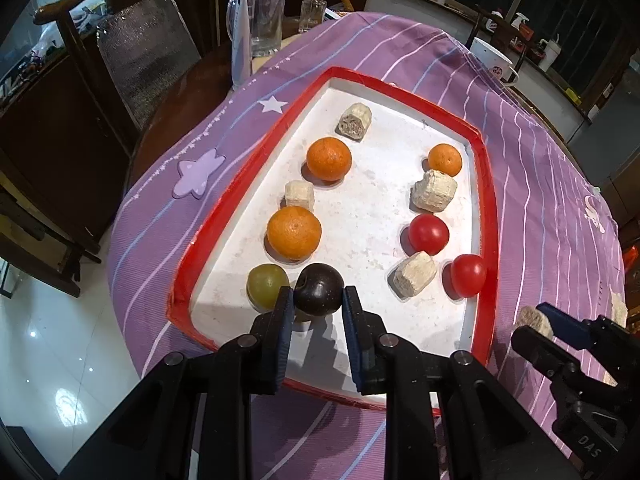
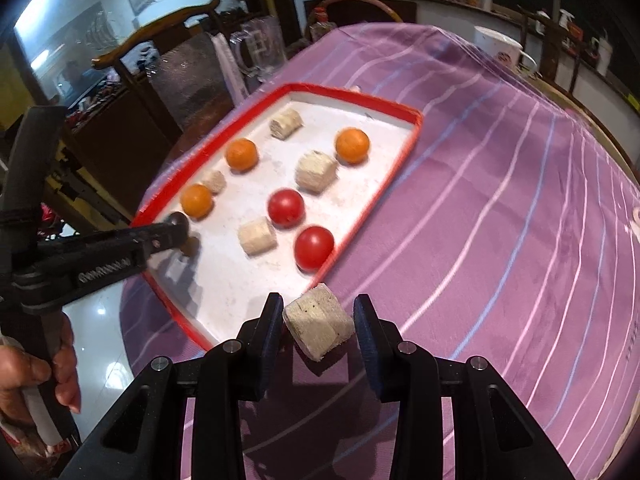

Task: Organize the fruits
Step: 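Lower the dark fruit into the tray while right tool lowers the chunk there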

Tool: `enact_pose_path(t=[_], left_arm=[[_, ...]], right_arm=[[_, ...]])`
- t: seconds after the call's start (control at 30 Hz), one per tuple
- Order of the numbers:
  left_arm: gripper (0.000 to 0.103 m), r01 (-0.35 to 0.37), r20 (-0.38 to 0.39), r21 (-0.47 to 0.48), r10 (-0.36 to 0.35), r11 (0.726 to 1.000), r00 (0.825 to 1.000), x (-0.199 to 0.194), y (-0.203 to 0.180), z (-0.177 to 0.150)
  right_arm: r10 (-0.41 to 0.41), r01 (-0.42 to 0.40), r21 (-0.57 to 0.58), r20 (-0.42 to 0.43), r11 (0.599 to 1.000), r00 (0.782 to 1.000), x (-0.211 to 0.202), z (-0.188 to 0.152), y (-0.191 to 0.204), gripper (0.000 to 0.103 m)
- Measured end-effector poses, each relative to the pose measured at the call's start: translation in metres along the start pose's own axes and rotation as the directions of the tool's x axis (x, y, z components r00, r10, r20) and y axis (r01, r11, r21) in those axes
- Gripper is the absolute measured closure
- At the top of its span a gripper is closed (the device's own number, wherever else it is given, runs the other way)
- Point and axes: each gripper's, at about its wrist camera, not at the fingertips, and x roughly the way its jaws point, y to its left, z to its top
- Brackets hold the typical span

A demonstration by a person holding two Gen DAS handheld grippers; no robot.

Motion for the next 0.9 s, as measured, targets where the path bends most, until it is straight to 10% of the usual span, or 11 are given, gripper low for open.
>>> enact_pose_path(t=[0.5, 0.9], left_arm=[[0.08, -0.055, 0.018, -0.004, 0.056, 0.998, 0.998, -0.019, -0.021, -0.016], [0.08, 0.042, -0.015, 0.153, -0.04, 0.987, 0.999, 0.014, -0.027, 0.027]], right_arm=[[0.154, -0.156, 0.047, 0.047, 0.987, 0.987, -0.002, -0.007, -0.014, 0.063], [0.094, -0.098, 0.101, 0.044, 0.99, 0.995, 0.01, 0.009, 0.003, 0.062]])
